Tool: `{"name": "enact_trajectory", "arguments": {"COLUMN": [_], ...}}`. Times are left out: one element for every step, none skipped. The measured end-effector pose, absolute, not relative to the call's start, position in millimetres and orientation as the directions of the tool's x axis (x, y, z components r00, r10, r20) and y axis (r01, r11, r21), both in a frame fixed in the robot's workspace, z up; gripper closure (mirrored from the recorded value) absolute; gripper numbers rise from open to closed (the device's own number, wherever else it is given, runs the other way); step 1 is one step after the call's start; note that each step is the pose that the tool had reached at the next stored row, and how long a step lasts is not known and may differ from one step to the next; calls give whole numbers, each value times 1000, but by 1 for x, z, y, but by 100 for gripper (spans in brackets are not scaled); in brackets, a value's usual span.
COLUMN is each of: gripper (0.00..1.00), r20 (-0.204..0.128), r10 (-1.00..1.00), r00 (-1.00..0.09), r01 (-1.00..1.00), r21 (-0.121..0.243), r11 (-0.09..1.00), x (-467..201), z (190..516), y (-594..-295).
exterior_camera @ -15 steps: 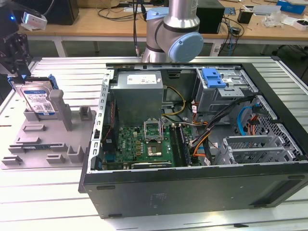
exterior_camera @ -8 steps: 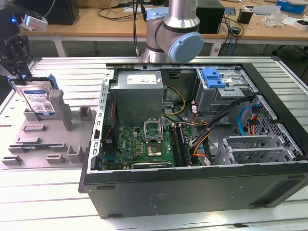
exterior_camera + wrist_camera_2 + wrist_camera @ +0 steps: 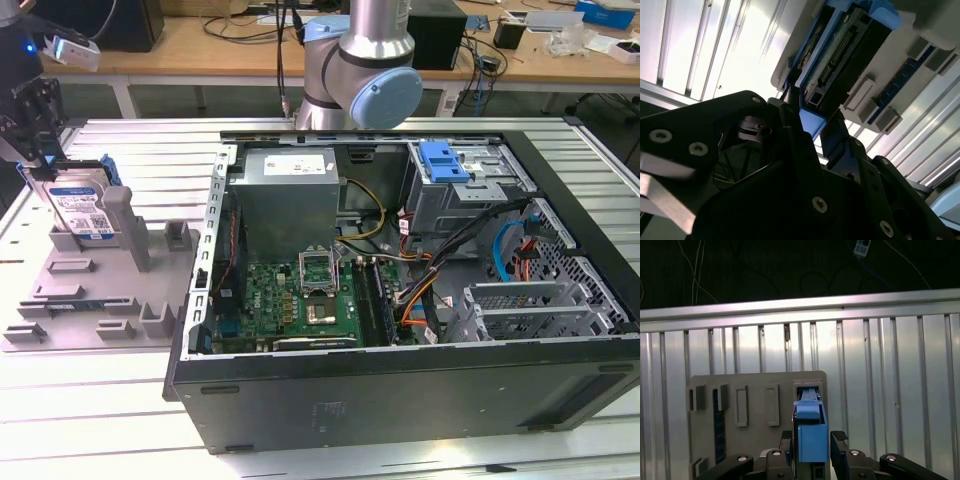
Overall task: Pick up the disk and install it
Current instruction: 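Pick up the disk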
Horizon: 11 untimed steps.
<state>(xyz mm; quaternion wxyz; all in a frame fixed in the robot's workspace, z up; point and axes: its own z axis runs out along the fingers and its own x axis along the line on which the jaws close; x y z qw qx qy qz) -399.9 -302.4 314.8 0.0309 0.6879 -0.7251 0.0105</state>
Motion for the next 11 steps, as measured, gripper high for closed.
{"name": "enact_trajectory", "arguments": {"gripper": [56,56,56,56,56,56,56,56,56,56,56], "r20": [59,59,59,59,59,59,59,59,59,59,59], "r10": [-997,-997,-997,-997,-997,-997,-997,-997,-997,-997,-997], "r00": [-52,-51,-51,-50,-50,-50,-49,-49,-48,-47,-47], "r01": [-998,-998,-998,-998,-998,-998,-998,-998,-999,-999,-999], "r21": [27,27,27,27,27,26,25,24,23,23,21], "r11": [53,53,53,52,52,52,51,50,49,49,48], "x": [-400,-401,-401,-401,-402,-402,-402,-402,-402,-402,-403], "z": [314,314,314,313,313,313,312,312,312,311,311], "y": [-302,-302,-302,-302,-302,-302,-302,-302,-302,-302,-302]}}
